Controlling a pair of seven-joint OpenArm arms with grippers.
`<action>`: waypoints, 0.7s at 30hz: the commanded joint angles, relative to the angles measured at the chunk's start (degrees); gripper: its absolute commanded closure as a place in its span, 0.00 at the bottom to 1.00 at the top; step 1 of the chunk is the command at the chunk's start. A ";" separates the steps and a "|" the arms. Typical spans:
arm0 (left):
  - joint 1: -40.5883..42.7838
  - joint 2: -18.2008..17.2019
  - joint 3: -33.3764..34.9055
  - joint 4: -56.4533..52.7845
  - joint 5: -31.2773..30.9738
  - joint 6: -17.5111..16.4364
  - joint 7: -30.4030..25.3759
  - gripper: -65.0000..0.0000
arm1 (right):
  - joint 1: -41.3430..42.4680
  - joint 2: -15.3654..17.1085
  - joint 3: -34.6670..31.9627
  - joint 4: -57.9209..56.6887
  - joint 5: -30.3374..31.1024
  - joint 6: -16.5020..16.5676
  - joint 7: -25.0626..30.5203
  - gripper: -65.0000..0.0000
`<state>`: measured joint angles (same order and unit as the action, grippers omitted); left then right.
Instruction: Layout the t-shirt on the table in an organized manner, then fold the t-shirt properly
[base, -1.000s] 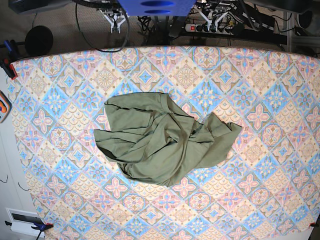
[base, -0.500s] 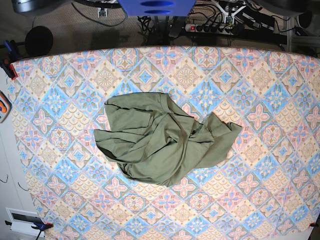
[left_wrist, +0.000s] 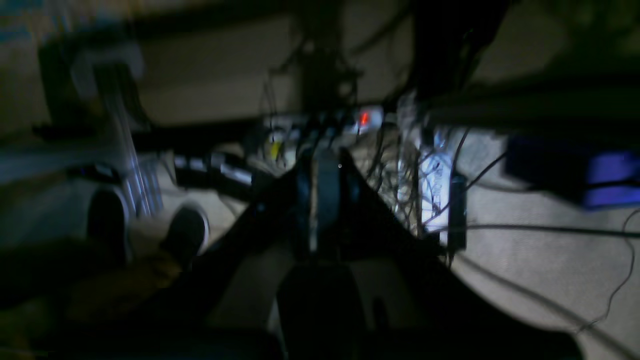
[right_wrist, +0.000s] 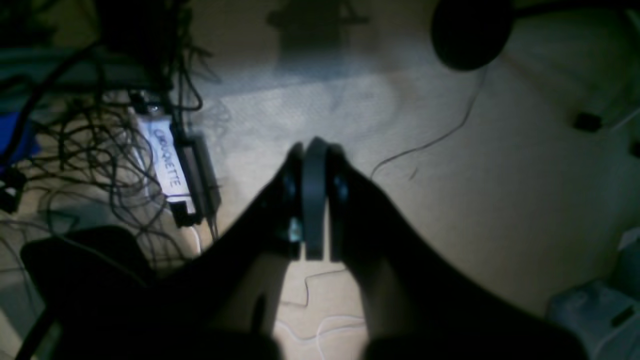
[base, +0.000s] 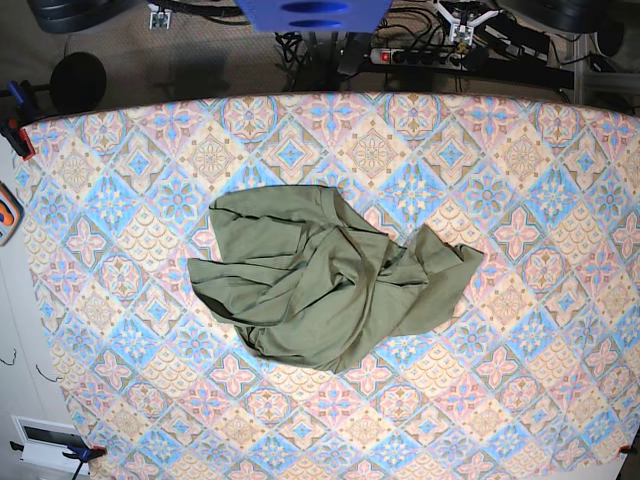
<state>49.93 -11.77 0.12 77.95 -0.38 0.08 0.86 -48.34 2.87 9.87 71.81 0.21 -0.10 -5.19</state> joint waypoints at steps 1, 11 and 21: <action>2.33 -1.20 -0.25 3.23 -0.01 0.14 -0.91 1.00 | -1.11 0.86 0.46 3.05 0.28 -0.21 1.72 1.00; 9.63 -4.01 -0.34 29.34 -2.91 0.14 6.04 1.00 | -5.16 0.60 4.42 31.00 0.28 -0.21 -11.20 1.00; 4.53 -5.24 -7.90 37.52 -12.14 0.14 12.81 1.00 | -4.45 0.51 1.25 40.41 0.19 -0.21 -17.01 1.00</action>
<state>53.82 -16.69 -7.35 114.54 -12.51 -0.03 14.79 -52.64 3.07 11.14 111.02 0.43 -0.30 -23.64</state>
